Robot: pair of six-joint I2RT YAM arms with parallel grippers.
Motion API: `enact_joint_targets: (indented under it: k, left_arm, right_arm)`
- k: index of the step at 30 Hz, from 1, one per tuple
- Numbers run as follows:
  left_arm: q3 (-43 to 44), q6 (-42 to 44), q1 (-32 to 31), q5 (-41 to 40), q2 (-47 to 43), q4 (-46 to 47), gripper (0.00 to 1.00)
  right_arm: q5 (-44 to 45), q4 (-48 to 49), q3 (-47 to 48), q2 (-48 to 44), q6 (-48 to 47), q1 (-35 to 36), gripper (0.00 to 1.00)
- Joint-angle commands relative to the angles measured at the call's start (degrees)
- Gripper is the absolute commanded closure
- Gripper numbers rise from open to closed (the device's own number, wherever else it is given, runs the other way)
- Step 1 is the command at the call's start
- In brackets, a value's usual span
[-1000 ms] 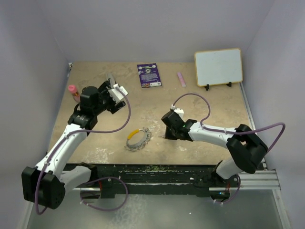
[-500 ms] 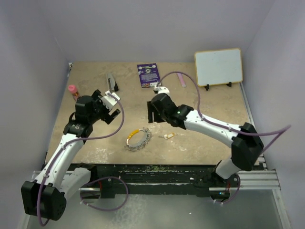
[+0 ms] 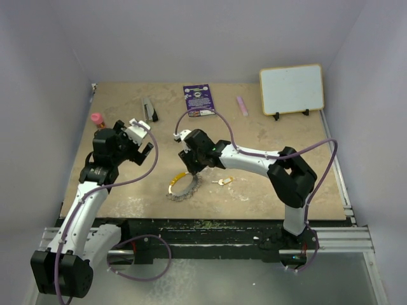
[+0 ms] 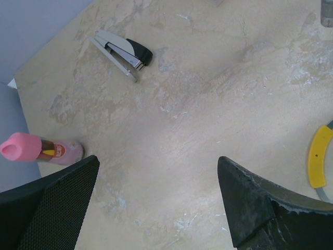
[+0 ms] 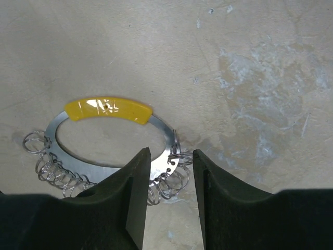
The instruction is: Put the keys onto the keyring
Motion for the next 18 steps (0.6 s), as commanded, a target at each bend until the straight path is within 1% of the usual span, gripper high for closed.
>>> enact_joint_targets:
  k: [1, 3, 4, 9, 13, 14, 15, 17, 18]
  left_arm:
    - [0.6, -1.8, 0.8, 2.2, -0.4, 0.8, 0.02]
    - [0.5, -2.0, 0.8, 2.8, -0.2, 1.2, 0.02]
    - [0.4, -2.0, 0.9, 2.9, -0.1, 1.4, 0.02]
    - [0.0, -1.5, 0.9, 2.7, -0.5, 1.4, 0.02]
    - [-0.3, -1.0, 0.9, 2.6, -0.7, 1.4, 0.02]
    - [-0.4, -1.0, 0.9, 2.6, -0.8, 1.4, 0.02]
    - [-0.5, -1.0, 0.9, 2.7, -0.8, 1.6, 0.02]
    - [-0.7, -1.2, 0.9, 2.7, -0.8, 1.7, 0.02]
    - [-0.8, -1.4, 0.9, 2.6, -0.8, 1.9, 0.02]
  right_arm:
    - [-3.5, 1.5, 1.1, -0.7, -4.0, 0.0, 0.62]
    - [-3.5, 1.5, 1.9, 0.8, -4.4, 0.0, 0.7]
    - [-3.5, 1.5, 2.4, 1.6, -4.6, 0.0, 0.72]
    - [-2.9, 1.5, 3.6, 5.0, -4.8, -0.1, 0.73]
    - [-1.9, 1.5, 4.6, 6.6, -5.4, -0.2, 0.71]
    - [-1.5, 1.5, 4.9, 6.7, -5.6, -0.4, 0.72]
    - [-1.4, 1.3, 5.1, 6.8, -5.8, -0.6, 0.75]
    - [-1.2, 1.2, 5.0, 6.6, -5.8, -0.9, 0.91]
    - [-1.2, 1.4, 4.8, 6.4, -5.8, -0.9, 0.97]
